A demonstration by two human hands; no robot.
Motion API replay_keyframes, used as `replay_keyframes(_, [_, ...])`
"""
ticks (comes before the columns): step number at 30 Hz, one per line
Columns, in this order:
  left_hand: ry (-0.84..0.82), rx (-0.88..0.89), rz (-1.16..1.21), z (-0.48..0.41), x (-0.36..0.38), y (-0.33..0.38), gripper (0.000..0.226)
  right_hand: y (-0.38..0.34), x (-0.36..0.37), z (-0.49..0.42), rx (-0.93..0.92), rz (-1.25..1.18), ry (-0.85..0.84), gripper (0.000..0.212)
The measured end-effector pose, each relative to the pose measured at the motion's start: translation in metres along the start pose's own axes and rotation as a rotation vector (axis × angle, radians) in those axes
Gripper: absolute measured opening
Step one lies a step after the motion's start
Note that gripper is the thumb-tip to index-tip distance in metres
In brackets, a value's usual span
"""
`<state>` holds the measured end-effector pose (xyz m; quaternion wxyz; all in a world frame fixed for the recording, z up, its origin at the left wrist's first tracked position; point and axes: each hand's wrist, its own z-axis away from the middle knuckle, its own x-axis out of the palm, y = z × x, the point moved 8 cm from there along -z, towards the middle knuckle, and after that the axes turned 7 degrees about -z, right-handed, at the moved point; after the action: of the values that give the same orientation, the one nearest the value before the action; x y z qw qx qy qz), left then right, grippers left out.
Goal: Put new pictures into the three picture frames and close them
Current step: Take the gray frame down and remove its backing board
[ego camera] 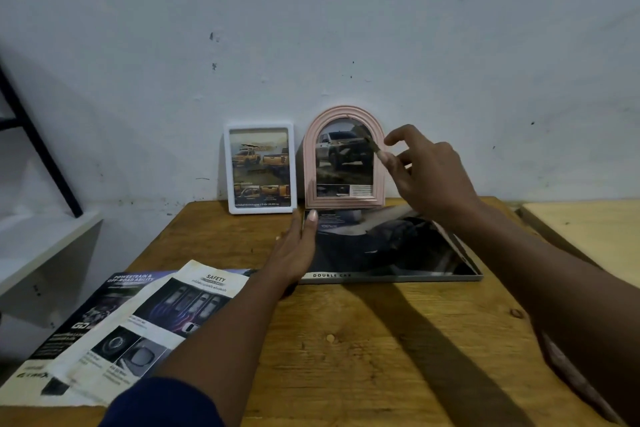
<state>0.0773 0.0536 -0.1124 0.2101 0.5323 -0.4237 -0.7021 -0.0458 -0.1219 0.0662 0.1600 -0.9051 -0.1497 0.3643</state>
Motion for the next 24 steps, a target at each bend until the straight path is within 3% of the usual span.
replay_keyframes(5, [0.069, 0.043, 0.495, -0.014, -0.013, 0.051, 0.101, -0.013, 0.013, 0.022, -0.04, 0.039, -0.034, 0.033])
replay_keyframes(7, [0.051, 0.043, 0.644, -0.004, -0.016, 0.079, 0.08, -0.016, 0.029, 0.029, -0.028, 0.027, -0.076, 0.038])
replay_keyframes(9, [0.06, 0.058, 0.642, 0.0, -0.018, 0.095, 0.063, -0.012, 0.048, 0.034, 0.005, 0.016, -0.144, 0.04])
replay_keyframes(13, [0.143, 0.104, 0.346, 0.0, -0.024, 0.092, 0.075, 0.018, 0.058, 0.037, 0.179, -0.148, -0.182, 0.041])
replay_keyframes(19, [0.234, 0.099, 0.523, 0.004, -0.039, 0.081, 0.06, 0.119, 0.03, 0.063, 0.622, -0.143, -0.158, 0.058])
replay_keyframes(24, [0.241, 0.098, 0.566, 0.005, -0.059, 0.073, 0.061, 0.144, 0.011, 0.08, 0.698, -0.296, -0.095, 0.062])
